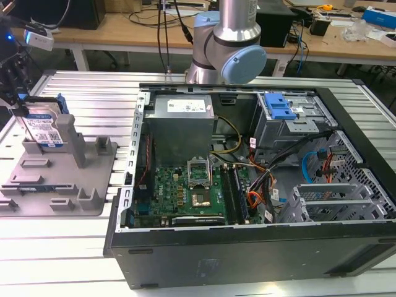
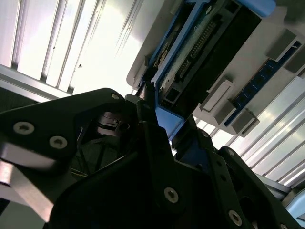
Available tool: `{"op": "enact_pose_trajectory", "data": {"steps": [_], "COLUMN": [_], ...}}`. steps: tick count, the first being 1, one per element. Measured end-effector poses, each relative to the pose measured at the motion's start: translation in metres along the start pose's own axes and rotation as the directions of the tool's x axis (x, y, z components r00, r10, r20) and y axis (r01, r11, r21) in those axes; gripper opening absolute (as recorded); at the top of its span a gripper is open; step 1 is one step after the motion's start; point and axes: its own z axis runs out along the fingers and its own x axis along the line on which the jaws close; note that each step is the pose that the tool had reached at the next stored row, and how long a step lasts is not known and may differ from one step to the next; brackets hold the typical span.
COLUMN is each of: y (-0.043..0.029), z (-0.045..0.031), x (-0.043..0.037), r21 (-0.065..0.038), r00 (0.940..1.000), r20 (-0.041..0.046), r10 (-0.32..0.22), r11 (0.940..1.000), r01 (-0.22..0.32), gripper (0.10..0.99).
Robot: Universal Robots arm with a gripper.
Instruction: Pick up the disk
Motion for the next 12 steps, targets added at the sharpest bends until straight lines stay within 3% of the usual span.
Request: {"op": "enact_pose_trajectory", "data": {"steps": [6,12], "y": [0.0000,0.0002], "z": [-0.0003,-0.0122], "x": [0.0001,0.0004], "r21": [0.000,0.000], "r00": [1.0000,1.0000], "r20": [0.0001,0.0001], "r10": [0.000,0.000], "r11": [1.0000,1.0000], "r01": [0.000,0.000], "gripper": [0.369,0.369]}}
